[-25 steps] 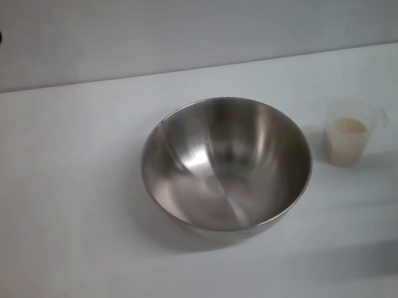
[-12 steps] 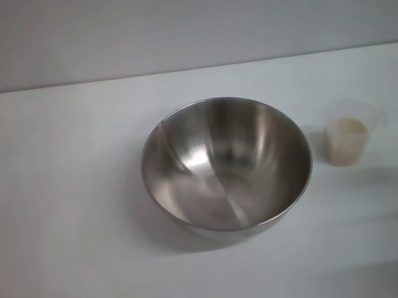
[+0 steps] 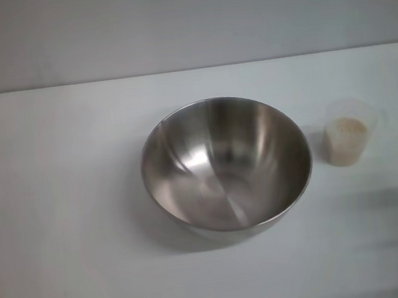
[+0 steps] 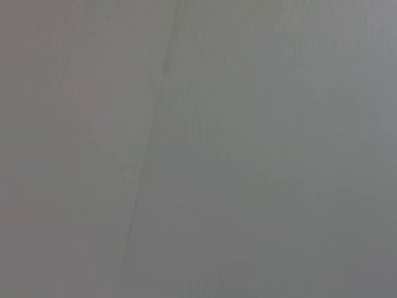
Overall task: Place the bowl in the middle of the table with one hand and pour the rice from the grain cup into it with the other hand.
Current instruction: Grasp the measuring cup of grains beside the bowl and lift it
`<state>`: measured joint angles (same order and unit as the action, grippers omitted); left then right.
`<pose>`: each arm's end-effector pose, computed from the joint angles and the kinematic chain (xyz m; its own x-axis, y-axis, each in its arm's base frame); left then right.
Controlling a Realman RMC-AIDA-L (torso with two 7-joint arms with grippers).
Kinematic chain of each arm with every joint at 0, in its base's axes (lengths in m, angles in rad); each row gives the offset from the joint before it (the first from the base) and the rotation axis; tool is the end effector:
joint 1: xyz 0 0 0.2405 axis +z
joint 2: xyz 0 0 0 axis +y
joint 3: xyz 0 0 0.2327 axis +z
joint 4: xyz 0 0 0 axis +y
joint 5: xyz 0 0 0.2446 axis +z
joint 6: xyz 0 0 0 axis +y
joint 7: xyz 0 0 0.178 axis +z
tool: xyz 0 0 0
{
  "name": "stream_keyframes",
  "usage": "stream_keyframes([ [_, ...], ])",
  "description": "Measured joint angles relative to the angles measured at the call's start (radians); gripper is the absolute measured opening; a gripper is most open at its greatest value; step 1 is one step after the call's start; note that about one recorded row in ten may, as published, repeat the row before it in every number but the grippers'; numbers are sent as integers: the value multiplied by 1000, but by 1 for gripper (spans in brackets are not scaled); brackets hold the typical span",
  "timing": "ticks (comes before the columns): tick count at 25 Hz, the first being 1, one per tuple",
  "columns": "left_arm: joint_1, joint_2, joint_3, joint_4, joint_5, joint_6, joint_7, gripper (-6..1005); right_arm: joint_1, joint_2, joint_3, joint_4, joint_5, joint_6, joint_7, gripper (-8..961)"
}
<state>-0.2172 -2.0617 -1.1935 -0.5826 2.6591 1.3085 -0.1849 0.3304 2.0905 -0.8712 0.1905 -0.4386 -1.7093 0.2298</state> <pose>-0.2589 0.3606 0.0279 0.5014 -0.3902 0.7722 0.7774 -0.1886 -0.6001 0.3569 0.2664 0.0172 0.6231 0.2651 -0.7358 -0.7652 0.0121 -0.6437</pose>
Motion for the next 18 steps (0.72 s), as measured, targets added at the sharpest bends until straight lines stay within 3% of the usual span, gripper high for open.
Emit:
stream_keyframes([
  [18, 12, 0, 9, 11, 3, 65, -2, 153, 11, 0, 0, 51, -65, 163, -50, 663],
])
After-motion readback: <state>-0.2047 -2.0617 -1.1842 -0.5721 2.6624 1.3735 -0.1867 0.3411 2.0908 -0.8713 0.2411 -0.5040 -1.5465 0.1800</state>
